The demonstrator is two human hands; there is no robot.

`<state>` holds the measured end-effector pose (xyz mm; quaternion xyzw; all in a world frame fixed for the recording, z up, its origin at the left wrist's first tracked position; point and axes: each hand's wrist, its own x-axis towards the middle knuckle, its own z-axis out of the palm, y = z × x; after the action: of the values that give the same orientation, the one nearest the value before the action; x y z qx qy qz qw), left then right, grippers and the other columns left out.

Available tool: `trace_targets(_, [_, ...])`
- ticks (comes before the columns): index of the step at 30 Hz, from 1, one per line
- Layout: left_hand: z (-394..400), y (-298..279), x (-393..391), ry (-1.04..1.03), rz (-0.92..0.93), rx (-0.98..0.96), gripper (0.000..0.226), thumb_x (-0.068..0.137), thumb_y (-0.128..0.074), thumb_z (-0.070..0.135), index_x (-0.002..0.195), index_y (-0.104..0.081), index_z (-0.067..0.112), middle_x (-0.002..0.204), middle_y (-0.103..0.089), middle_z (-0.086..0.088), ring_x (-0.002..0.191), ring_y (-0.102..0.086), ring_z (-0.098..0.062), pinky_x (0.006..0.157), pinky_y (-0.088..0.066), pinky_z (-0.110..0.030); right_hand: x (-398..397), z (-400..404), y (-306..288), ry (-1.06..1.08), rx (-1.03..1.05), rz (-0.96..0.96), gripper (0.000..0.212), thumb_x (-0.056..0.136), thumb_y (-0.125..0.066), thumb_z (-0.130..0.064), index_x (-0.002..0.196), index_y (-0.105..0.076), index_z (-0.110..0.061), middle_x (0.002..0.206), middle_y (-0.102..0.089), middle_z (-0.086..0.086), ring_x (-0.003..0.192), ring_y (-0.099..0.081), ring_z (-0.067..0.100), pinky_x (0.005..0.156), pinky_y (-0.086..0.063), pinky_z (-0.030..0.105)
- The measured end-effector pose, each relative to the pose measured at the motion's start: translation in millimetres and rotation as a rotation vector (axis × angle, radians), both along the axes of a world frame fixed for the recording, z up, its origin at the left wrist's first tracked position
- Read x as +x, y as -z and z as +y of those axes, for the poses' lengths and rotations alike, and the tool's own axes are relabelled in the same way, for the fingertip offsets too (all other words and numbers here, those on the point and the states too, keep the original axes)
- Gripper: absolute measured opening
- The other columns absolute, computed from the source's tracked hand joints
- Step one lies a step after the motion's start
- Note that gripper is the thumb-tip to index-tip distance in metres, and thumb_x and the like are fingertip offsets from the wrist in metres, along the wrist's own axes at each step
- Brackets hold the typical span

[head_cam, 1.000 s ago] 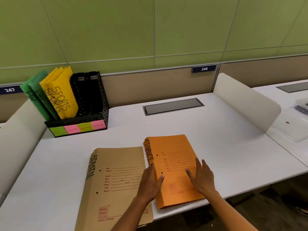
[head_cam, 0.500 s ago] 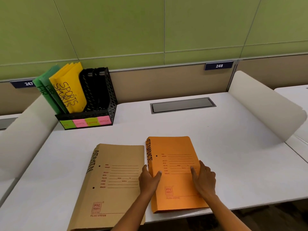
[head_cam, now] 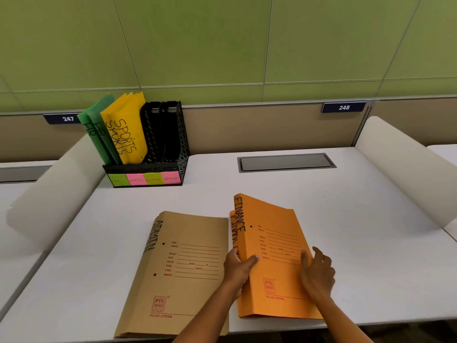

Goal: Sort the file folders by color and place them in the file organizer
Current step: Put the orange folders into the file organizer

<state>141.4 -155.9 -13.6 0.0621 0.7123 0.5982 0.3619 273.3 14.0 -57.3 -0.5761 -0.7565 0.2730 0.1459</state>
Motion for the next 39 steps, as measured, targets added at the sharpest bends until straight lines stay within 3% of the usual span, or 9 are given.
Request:
trace_targets(8, [-40.7, -28.3, -26.8, 0.052, 0.147, 0.133, 0.034, 0.082, -0.072, 0.029, 0.112, -0.057, 0.025, 0.111, -0.069, -0.001, 0.098, -0.068, -0.017, 0.085, -0.058, -0.043, -31.3, -28.4, -19.2, 0.025, 0.004, 0.139, 0.053, 0.097, -0.039, -0.049, 0.139, -0.040, -0.017, 0.141, -0.041, 0.018, 0.122, -0.048, 0.041, 0.098, -0.042, 0.057])
trace_targets(18, [-122.6, -71.2, -90.6, -0.053, 0.522, 0.165, 0.029, 0.094, -0.060, 0.030, 0.121, -0.049, 0.028, 0.116, -0.062, 0.010, 0.103, -0.062, -0.007, 0.084, -0.056, -0.027, -150.5, -104.1, -89.7, -0.315, 0.135, 0.307, 0.061, 0.088, -0.045, -0.056, 0.139, -0.041, -0.022, 0.141, -0.044, 0.011, 0.119, -0.052, 0.030, 0.093, -0.051, 0.050])
trace_targets(22, [-161.1, -86.7, -109.4, -0.120, 0.630, 0.161, 0.029, 0.095, -0.057, 0.034, 0.119, -0.041, 0.038, 0.113, -0.053, 0.024, 0.098, -0.057, 0.006, 0.072, -0.050, -0.009, -209.7, -148.4, -152.5, -0.513, 0.211, 0.482, 0.054, 0.093, -0.056, -0.040, 0.139, -0.042, -0.018, 0.140, -0.043, 0.010, 0.112, -0.055, 0.023, 0.081, -0.049, 0.031])
trace_targets(24, [-179.2, -93.4, -116.2, -0.127, 0.661, 0.157, 0.032, 0.095, -0.055, 0.037, 0.121, -0.036, 0.040, 0.111, -0.045, 0.033, 0.093, -0.054, 0.012, 0.065, -0.046, -0.002, -236.7, -169.9, -186.3, -0.612, 0.262, 0.545, 0.054, 0.093, -0.056, -0.043, 0.139, -0.041, -0.019, 0.139, -0.043, 0.008, 0.106, -0.055, 0.017, 0.074, -0.046, 0.022])
trace_targets(28, [-209.0, -92.5, -138.3, -0.162, 0.737, 0.142, 0.044, 0.094, -0.050, 0.050, 0.132, -0.035, 0.035, 0.119, -0.050, 0.025, 0.095, -0.059, 0.003, 0.077, -0.050, -0.011, -281.8, -214.0, -249.2, -0.808, 0.373, 0.630, 0.061, 0.090, -0.051, -0.050, 0.141, -0.039, -0.019, 0.137, -0.044, 0.005, 0.101, -0.057, 0.012, 0.070, -0.048, 0.022])
trace_targets(30, [-214.1, -90.5, -145.0, -0.190, 0.774, 0.142, 0.050, 0.092, -0.045, 0.059, 0.134, -0.035, 0.034, 0.122, -0.056, 0.016, 0.098, -0.064, -0.008, 0.082, -0.056, -0.023, -294.4, -228.6, -276.8, -0.884, 0.433, 0.640, 0.060, 0.092, -0.052, -0.047, 0.143, -0.035, -0.021, 0.139, -0.042, 0.003, 0.096, -0.058, 0.011, 0.069, -0.049, 0.023])
trace_targets(32, [-220.3, -91.1, -152.9, -0.221, 0.800, 0.143, 0.042, 0.094, -0.044, 0.056, 0.129, -0.035, 0.036, 0.116, -0.057, 0.018, 0.096, -0.065, -0.007, 0.082, -0.058, -0.025, -309.6, -243.6, -296.9, -0.963, 0.509, 0.609, 0.060, 0.093, -0.053, -0.047, 0.144, -0.034, -0.022, 0.140, -0.041, 0.002, 0.089, -0.058, 0.009, 0.069, -0.049, 0.022])
trace_targets(35, [-222.7, -98.4, -162.6, -0.255, 0.866, 0.151, 0.027, 0.098, -0.050, 0.036, 0.120, -0.034, 0.039, 0.101, -0.048, 0.034, 0.088, -0.061, 0.011, 0.070, -0.048, -0.003, -328.2, -253.6, -318.9, -1.033, 0.589, 0.547, 0.053, 0.091, -0.056, -0.046, 0.136, -0.046, -0.019, 0.132, -0.048, 0.001, 0.081, -0.059, 0.009, 0.071, -0.052, 0.025])
trace_targets(39, [-217.9, -97.6, -178.0, -0.257, 0.900, 0.159, 0.033, 0.099, -0.052, 0.028, 0.118, -0.031, 0.046, 0.102, -0.048, 0.034, 0.093, -0.057, 0.016, 0.070, -0.046, 0.000, -353.4, -248.3, -343.6, -1.021, 0.565, 0.516, 0.034, 0.085, -0.068, -0.041, 0.106, -0.054, -0.019, 0.105, -0.057, -0.001, 0.083, -0.058, 0.015, 0.064, -0.050, 0.026])
